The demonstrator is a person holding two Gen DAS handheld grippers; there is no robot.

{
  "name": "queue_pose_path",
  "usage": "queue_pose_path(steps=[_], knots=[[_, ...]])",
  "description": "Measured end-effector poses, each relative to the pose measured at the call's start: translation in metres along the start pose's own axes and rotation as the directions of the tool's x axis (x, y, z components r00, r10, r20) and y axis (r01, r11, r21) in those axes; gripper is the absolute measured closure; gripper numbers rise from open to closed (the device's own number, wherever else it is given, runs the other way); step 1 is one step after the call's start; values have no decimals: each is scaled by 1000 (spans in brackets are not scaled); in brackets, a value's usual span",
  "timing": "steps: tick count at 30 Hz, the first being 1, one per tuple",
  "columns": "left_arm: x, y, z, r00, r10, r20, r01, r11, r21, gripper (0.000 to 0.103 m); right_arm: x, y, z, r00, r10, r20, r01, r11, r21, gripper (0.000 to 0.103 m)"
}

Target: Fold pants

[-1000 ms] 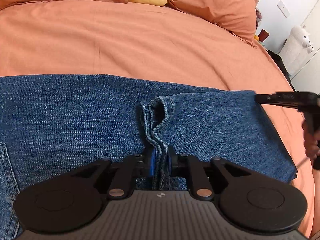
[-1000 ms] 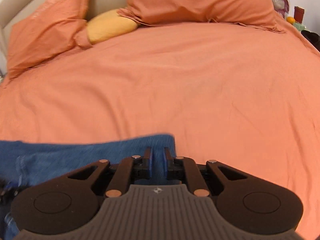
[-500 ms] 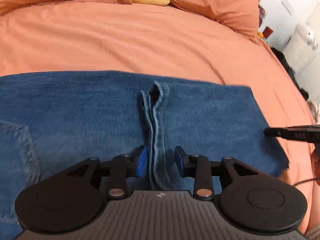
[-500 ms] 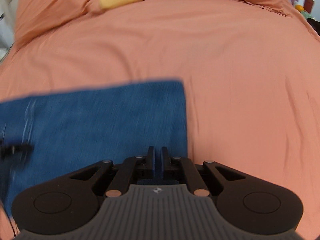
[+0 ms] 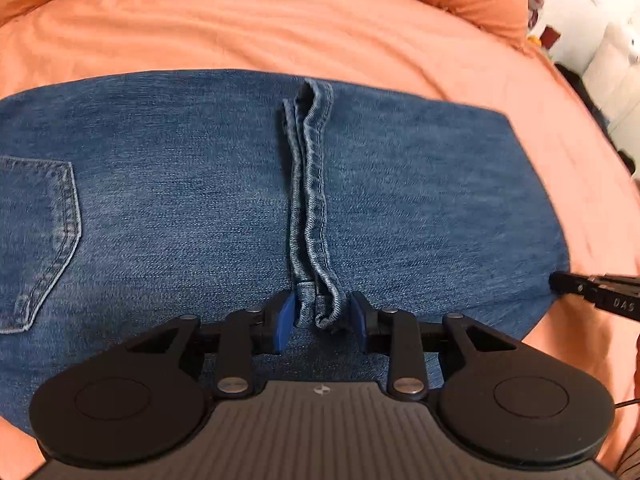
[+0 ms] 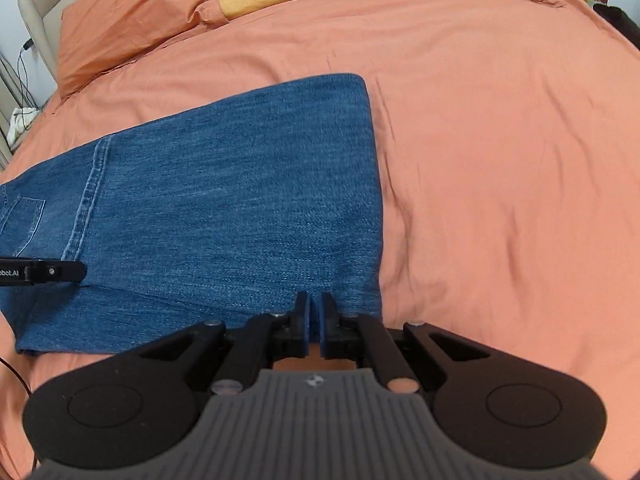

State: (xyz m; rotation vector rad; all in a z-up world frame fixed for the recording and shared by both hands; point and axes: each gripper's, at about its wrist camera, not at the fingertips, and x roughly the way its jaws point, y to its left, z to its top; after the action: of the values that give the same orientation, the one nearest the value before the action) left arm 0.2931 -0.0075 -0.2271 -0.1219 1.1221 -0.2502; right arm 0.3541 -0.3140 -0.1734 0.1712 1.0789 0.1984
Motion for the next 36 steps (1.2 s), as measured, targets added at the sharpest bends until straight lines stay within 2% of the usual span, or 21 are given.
queue_pose_path(steps=[7, 11, 14, 15, 18, 20, 22, 24, 28, 31, 33, 36], knots=[[5, -4, 3, 1000, 22, 0, -22, 1000, 6, 66, 6, -8, -3, 999, 16, 27, -16, 1000, 12, 103], [-18, 1, -3, 999, -13, 38, 14, 999, -35, 64, -5, -4, -13, 996, -2, 87, 4, 1000, -20, 103], [-49, 18, -9, 996, -26, 80, 30, 999, -45, 63, -14, 6, -19, 990, -16, 139, 29, 996, -89, 103], [-60, 26, -11, 995, -20, 94, 24, 998, -49, 63, -18, 9, -16, 989, -15, 144, 31, 994, -107, 100], [-94, 53, -13, 990, -11, 142, 25, 995, -96, 57, -35, 28, -7, 987, 31, 157, -1, 983, -182, 98], [-113, 78, -17, 983, 3, 184, 24, 990, -143, 51, -43, 49, 4, 988, 49, 146, -9, 964, -265, 98], [-133, 104, -21, 973, 47, 226, 1, 979, -205, 50, -45, 71, 15, 990, 55, 128, -6, 935, -355, 97], [-145, 136, -28, 962, 89, 260, -10, 957, -290, 45, -45, 93, 27, 993, 70, 100, -20, 903, -430, 96], [-165, 193, -47, 935, 175, 308, -29, 904, -426, 42, -34, 134, 46, 995, 87, 45, -48, 828, -558, 80], [-168, 233, -61, 915, 231, 330, -16, 840, -543, 38, -19, 161, 57, 998, 69, -2, -55, 770, -636, 80], [-163, 256, -69, 913, 239, 331, 17, 788, -616, 38, -8, 179, 64, 997, 63, -32, -68, 736, -673, 80], [-152, 284, -79, 911, 234, 340, 66, 730, -680, 37, 11, 203, 71, 995, 57, -78, -96, 682, -725, 75]])
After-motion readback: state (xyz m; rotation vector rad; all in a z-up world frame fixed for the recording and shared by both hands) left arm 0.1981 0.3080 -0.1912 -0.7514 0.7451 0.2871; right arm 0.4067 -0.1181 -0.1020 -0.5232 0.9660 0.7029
